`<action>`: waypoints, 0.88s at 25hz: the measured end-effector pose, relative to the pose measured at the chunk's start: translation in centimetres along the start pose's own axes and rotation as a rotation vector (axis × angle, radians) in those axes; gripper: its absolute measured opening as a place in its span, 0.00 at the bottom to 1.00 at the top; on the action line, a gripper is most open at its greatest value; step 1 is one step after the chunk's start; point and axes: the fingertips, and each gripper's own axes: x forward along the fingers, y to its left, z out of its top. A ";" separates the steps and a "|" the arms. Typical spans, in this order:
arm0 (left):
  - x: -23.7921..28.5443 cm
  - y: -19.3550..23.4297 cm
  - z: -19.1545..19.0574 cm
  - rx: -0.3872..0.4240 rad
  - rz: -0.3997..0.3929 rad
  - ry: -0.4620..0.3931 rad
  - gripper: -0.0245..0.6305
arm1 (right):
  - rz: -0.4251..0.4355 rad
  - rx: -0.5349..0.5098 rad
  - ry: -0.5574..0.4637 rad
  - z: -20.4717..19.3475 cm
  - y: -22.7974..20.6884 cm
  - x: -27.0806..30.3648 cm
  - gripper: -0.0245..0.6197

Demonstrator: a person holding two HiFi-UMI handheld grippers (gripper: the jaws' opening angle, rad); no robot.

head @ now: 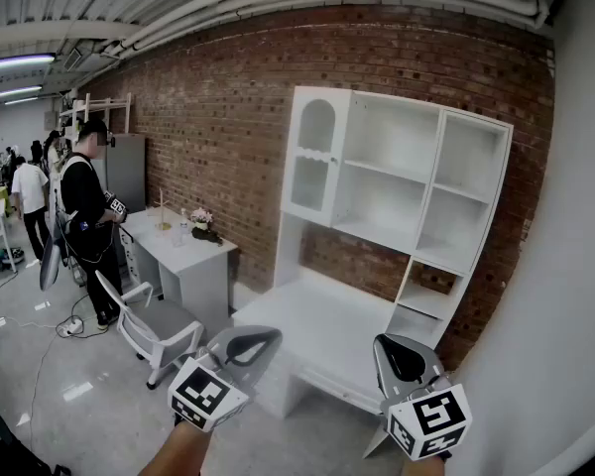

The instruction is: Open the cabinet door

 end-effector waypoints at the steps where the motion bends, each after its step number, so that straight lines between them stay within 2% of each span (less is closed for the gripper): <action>1: -0.1 0.1 0.2 0.004 -0.002 -0.003 0.04 | 0.000 -0.001 -0.002 0.1 0.1 0.1 0.05; 22: -2.1 4.0 -2.1 -0.004 -0.020 -0.018 0.04 | -0.049 0.022 -0.030 0.5 2.6 3.6 0.05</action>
